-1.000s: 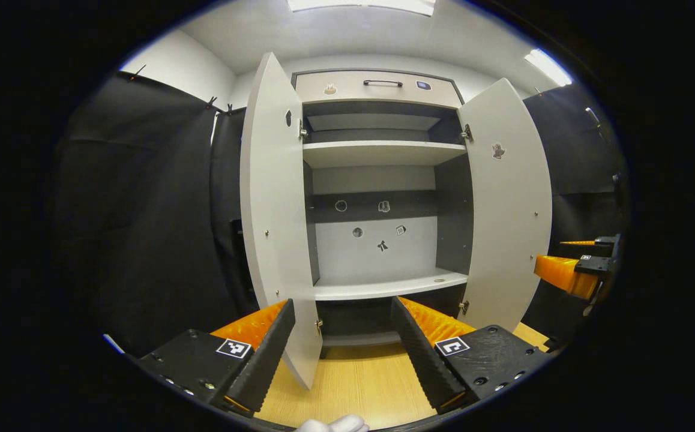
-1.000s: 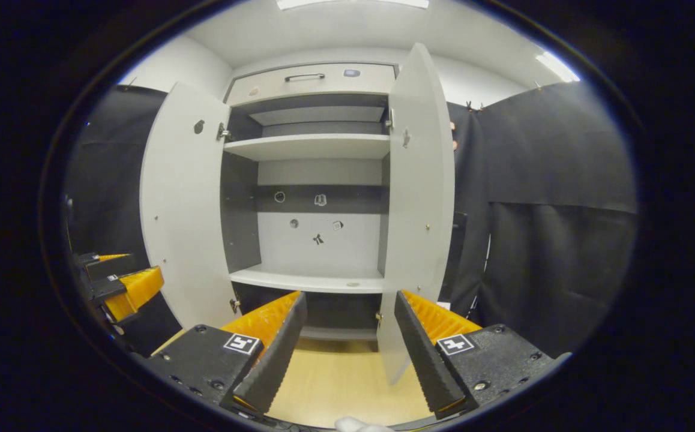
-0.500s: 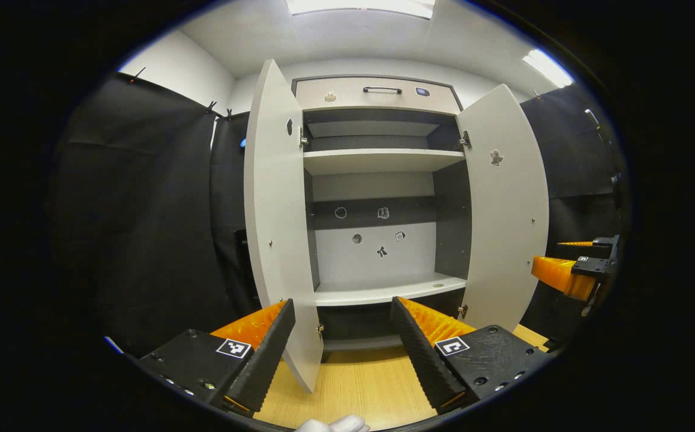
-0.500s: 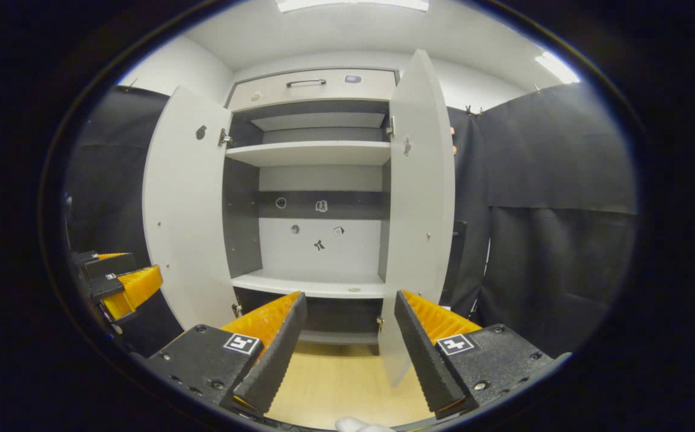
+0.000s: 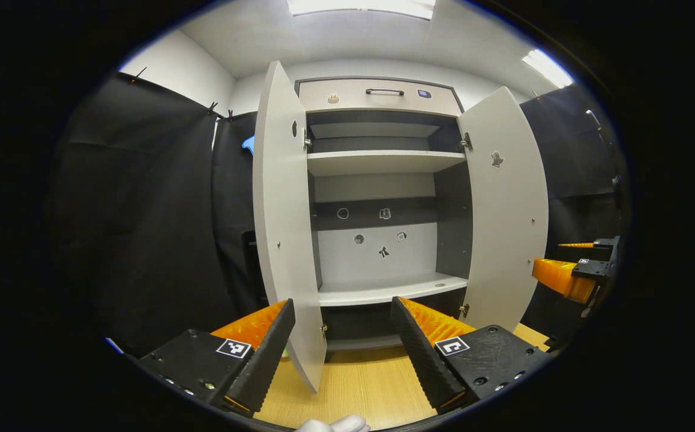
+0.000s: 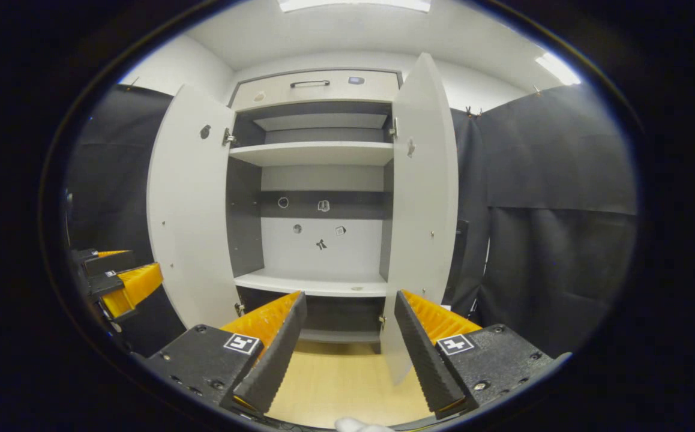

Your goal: Open the right door of the double-door shoe cabinet with the right hand, and open the left door with the left hand.

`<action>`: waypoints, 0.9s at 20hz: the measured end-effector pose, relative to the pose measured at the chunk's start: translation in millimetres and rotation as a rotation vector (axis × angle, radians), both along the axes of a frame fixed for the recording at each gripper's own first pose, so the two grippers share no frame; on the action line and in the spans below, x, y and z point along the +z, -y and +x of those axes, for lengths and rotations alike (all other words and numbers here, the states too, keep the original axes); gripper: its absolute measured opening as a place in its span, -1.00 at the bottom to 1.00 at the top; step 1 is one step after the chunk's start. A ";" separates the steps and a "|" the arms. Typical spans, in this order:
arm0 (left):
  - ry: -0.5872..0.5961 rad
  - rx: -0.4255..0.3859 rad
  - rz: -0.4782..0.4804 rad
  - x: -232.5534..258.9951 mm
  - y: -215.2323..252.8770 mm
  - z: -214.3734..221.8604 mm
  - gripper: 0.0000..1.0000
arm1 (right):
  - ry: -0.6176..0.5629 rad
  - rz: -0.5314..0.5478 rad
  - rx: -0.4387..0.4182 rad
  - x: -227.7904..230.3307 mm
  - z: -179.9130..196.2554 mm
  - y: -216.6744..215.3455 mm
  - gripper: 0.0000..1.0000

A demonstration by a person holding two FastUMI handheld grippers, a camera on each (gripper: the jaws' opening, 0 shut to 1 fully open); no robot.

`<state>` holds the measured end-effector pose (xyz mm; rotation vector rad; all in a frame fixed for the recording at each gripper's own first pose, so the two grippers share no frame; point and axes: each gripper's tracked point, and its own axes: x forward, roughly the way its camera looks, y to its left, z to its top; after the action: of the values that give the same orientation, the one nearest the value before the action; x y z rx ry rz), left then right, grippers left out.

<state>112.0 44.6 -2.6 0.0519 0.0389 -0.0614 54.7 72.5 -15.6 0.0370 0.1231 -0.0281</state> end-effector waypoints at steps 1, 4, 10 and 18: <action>0.000 0.000 0.001 -0.2 -0.7 0.0 0.91 | 0.000 0.000 -0.001 0.0 -0.8 -1.1 0.85; -0.001 -0.003 0.001 0.4 -3.7 -4.7 0.91 | 0.007 0.001 -0.004 1.6 -4.0 -4.2 0.85; 0.003 -0.006 0.000 0.5 -7.5 -8.1 0.91 | 0.015 -0.001 -0.010 3.5 -9.2 -9.8 0.85; 0.019 -0.011 -0.005 3.7 -7.8 -10.5 0.91 | 0.024 -0.005 -0.014 6.5 -12.6 -14.4 0.85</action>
<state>101.4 52.4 1.1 0.0474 0.0194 -0.0717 42.0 87.0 -9.2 0.0334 0.0986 -0.0416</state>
